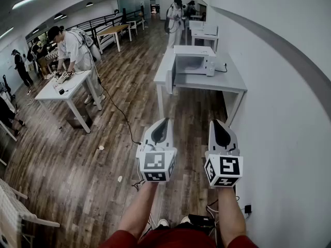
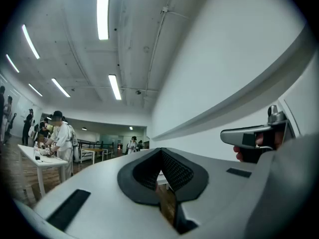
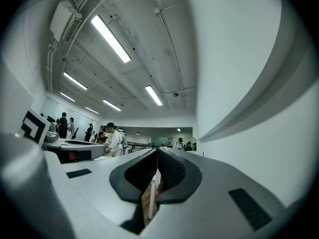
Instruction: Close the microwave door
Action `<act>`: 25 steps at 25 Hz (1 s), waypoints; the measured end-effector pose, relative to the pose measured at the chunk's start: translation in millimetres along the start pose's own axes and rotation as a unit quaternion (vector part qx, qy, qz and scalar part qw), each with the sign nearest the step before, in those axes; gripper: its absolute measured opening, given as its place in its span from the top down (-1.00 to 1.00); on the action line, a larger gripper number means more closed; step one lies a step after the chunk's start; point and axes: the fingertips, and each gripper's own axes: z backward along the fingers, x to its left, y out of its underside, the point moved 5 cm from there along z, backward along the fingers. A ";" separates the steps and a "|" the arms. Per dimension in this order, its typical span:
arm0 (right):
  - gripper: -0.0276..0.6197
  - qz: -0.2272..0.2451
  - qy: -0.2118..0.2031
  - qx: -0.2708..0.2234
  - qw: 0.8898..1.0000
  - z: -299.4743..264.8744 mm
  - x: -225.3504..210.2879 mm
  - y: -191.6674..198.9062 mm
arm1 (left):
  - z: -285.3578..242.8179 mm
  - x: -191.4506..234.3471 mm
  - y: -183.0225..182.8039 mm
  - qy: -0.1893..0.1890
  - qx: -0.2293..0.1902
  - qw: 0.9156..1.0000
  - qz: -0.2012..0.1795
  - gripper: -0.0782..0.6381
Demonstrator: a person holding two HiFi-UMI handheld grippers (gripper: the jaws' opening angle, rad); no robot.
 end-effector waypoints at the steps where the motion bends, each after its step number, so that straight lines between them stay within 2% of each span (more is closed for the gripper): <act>1: 0.83 -0.001 0.001 0.000 1.000 -0.6 -2.2 0.6 | -1.9 -2.1 -0.4 0.002 -0.001 1.000 0.000 0.71; 15: 0.83 -0.013 0.020 -0.005 1.000 -3.6 -49.0 9.7 | -32.3 -36.9 5.8 0.012 0.001 1.000 -0.008 0.71; 25: 0.83 -0.028 0.016 -0.014 0.999 -8.3 -80.9 22.1 | -49.8 -57.4 20.2 0.001 0.009 1.000 -0.008 0.71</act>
